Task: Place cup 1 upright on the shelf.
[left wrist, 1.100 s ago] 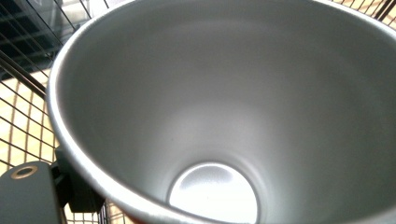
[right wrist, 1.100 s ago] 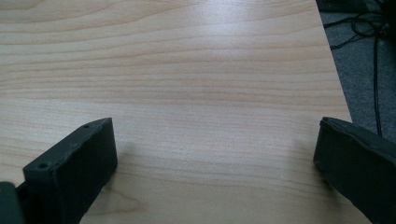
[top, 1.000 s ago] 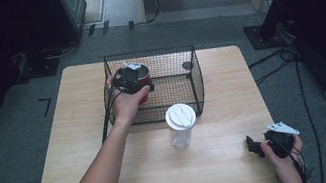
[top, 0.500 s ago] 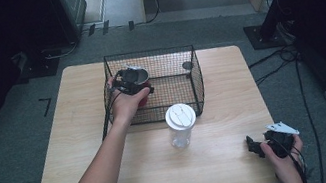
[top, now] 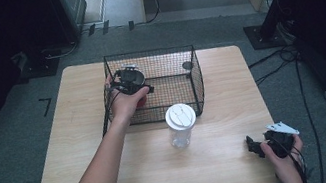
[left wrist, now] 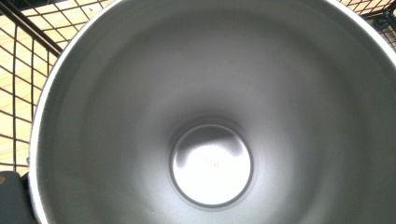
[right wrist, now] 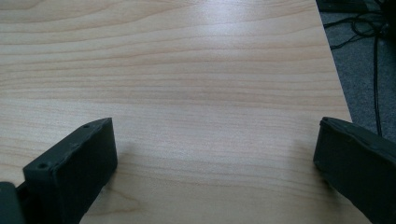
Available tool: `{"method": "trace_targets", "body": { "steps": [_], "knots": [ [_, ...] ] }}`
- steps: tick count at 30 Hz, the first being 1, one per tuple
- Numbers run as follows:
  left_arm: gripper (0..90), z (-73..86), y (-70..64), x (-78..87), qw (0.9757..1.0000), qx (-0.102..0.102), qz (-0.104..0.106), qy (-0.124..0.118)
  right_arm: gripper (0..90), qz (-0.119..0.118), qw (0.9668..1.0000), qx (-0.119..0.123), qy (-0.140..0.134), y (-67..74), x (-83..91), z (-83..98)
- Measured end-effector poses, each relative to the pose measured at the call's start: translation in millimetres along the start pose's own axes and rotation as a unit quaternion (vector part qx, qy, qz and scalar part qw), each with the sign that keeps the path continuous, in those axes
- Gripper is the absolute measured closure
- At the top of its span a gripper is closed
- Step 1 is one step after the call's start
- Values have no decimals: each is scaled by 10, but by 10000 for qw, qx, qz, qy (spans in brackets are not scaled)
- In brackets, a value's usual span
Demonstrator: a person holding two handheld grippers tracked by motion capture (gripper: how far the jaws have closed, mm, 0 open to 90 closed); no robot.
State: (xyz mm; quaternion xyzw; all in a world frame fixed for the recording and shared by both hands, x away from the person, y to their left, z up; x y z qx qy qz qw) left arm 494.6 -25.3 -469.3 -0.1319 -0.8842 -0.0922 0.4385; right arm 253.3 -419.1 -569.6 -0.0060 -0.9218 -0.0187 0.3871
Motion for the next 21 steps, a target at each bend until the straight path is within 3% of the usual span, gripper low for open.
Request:
{"method": "trace_targets", "body": {
  "steps": [3,7,14,17,21],
  "knots": [
    [0,-16,2,62,9995,301,-53,15,0,0,10000,1,0,0,0,0],
    [0,-62,12,170,9989,414,-140,-162,0,1,10000,3,-1,0,0,0],
    [0,-40,-29,267,9988,423,-145,-193,0,0,10000,0,1,0,0,0],
    [0,-43,-37,330,9983,523,81,-258,0,0,10000,1,0,0,0,0],
    [0,-55,0,422,9977,568,18,-375,0,0,10000,1,0,0,0,0]
  ]
}}
Point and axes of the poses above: each handheld gripper's, and its own axes: x roughly backward along the jaws, z roughly out of its underside, y roughly to its left, the point moved 6 cm from there along -x, roughly forward along the jaws, and after that the axes turned 1 degree about y, right-handed, at the moved point
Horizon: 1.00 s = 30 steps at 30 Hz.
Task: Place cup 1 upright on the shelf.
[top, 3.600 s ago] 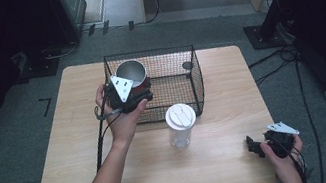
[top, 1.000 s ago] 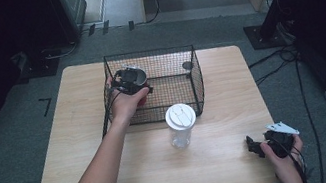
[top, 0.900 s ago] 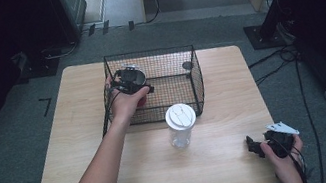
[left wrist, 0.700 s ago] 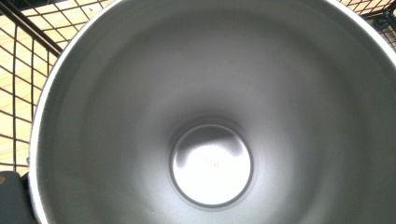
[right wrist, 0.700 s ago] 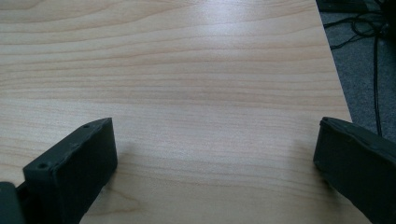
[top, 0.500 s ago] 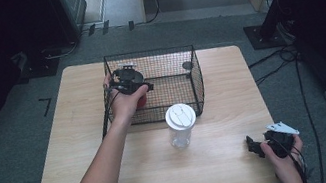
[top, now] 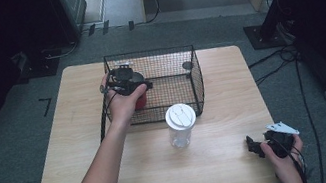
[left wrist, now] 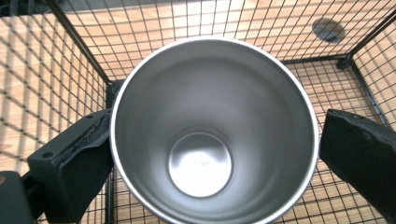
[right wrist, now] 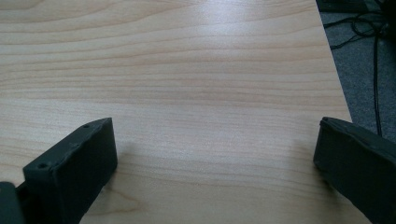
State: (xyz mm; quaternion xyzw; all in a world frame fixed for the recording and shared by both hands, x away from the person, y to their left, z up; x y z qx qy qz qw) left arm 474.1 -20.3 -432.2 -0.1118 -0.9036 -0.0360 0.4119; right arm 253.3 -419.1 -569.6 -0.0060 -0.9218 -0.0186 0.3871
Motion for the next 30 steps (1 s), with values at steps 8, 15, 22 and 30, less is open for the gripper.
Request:
{"method": "trace_targets", "body": {
  "steps": [8,15,22,30],
  "knots": [
    [0,-7,4,101,9997,-96,-124,-161,0,1,10000,1,0,0,0,0],
    [0,-27,17,200,9991,-188,-164,-350,0,1,10000,1,0,0,0,0],
    [0,-63,68,327,9971,-164,-49,-748,0,0,10000,3,-1,0,0,0],
    [0,-29,159,498,9882,-230,124,-1511,0,1,10000,6,-2,0,0,0]
  ]
}}
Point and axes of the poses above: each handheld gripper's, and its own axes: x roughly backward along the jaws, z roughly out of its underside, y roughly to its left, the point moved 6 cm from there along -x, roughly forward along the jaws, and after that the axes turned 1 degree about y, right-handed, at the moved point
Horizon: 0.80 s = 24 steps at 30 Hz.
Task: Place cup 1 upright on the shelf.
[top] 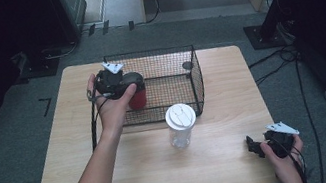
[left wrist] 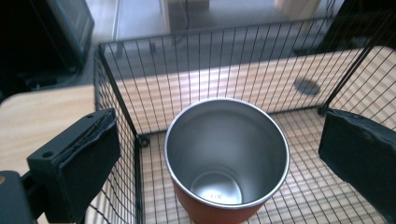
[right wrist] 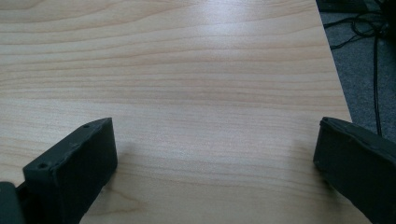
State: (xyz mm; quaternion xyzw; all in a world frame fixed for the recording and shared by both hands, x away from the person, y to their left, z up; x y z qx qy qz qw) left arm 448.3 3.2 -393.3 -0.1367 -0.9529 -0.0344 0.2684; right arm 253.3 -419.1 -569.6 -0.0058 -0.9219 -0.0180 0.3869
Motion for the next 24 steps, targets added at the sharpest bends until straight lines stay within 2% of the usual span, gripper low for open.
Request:
{"method": "trace_targets", "body": {
  "steps": [1,2,3,5,6,7,8,9,11,14,17,21,24],
  "knots": [
    [0,1,17,29,9999,13,54,-130,0,1,10000,-2,1,0,0,0],
    [0,1,17,29,9999,13,54,-130,0,1,10000,-2,1,0,0,0],
    [0,2,56,87,9992,96,160,-366,0,0,10000,-1,0,0,0,0],
    [0,2,76,112,9986,146,216,-452,0,0,10000,0,1,0,0,0],
    [0,5,98,167,9969,178,383,-668,0,0,10000,-1,1,0,0,0],
    [0,5,98,167,9969,178,383,-668,0,1,10000,3,0,0,0,0],
    [0,7,111,194,9959,180,404,-785,0,1,10000,3,0,0,0,0],
    [0,16,122,259,9930,175,550,-1031,0,3,10000,-2,1,0,0,0],
    [0,34,135,320,9897,155,647,-1266,0,3,10000,2,0,0,0,0],
    [0,81,145,387,9876,-65,599,-1449,0,4,10000,3,1,0,0,0],
    [0,124,178,454,9845,-39,639,-1631,0,2,10000,2,0,0,0,0],
    [0,184,233,531,9817,-28,731,-1759,0,1,10000,5,0,0,0,0],
    [0,247,283,571,9819,-64,668,-1773,0,3,10000,-3,0,0,0,0]
  ]
}}
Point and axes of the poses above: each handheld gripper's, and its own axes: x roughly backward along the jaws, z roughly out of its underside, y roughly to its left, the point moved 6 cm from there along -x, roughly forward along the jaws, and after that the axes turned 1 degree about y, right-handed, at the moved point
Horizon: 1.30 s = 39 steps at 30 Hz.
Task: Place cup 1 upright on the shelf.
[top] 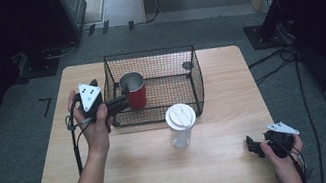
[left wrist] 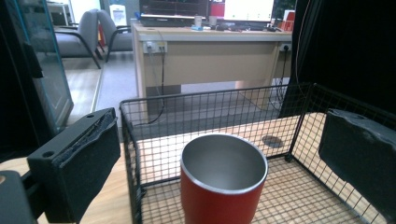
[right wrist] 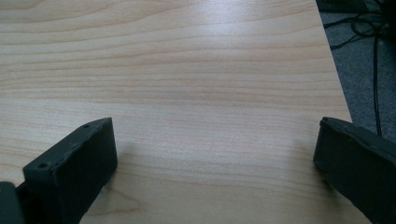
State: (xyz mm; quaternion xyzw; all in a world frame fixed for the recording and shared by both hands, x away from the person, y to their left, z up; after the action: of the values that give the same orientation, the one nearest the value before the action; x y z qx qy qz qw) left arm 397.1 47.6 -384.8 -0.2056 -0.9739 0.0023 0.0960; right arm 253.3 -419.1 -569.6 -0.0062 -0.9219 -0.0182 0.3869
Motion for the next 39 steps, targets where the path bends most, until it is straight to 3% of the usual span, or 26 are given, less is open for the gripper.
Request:
{"method": "trace_targets", "body": {
  "steps": [12,25,39],
  "knots": [
    [0,322,109,227,9997,-75,-102,214,0,2,10000,8,-1,-1,0,0],
    [0,609,242,442,9991,62,-185,375,0,3,10000,9,1,-1,0,0],
    [0,956,512,685,9966,110,-439,684,0,4,10000,14,5,-1,0,1]
  ]
}}
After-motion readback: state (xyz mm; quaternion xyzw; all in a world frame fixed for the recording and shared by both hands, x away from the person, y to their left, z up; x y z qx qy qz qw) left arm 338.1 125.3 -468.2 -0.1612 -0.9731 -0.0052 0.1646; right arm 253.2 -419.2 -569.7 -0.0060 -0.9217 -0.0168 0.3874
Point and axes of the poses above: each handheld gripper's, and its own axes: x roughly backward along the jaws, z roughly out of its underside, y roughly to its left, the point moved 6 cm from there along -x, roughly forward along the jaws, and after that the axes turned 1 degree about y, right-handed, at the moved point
